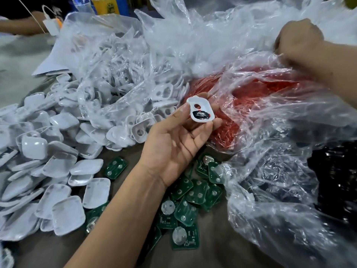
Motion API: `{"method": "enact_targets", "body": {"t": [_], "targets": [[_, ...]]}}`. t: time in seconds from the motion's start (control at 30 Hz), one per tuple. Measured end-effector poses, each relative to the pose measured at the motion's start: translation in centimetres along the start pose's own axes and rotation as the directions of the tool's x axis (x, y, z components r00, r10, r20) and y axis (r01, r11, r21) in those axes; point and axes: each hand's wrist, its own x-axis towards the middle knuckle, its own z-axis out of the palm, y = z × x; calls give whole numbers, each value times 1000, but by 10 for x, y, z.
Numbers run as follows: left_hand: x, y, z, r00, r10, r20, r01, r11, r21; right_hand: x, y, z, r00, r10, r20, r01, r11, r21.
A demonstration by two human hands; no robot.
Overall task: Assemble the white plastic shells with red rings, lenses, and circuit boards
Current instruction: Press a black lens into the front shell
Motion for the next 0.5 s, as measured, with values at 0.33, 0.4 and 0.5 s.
{"method": "enact_targets", "body": {"t": [0.33, 0.4, 0.5], "targets": [[-1, -1, 4, 999, -2, -34, 3, 999, 36, 6, 9, -12, 996, -88, -32, 86, 995, -57], [-2, 0, 4, 999, -4, -37, 5, 1000, 28, 4, 10, -12, 998, -6, -57, 8, 999, 44], [-1, 0, 5, 999, -5, -39, 6, 1000, 20, -1, 7, -13, 985, 111, -136, -87, 982, 169]]}}
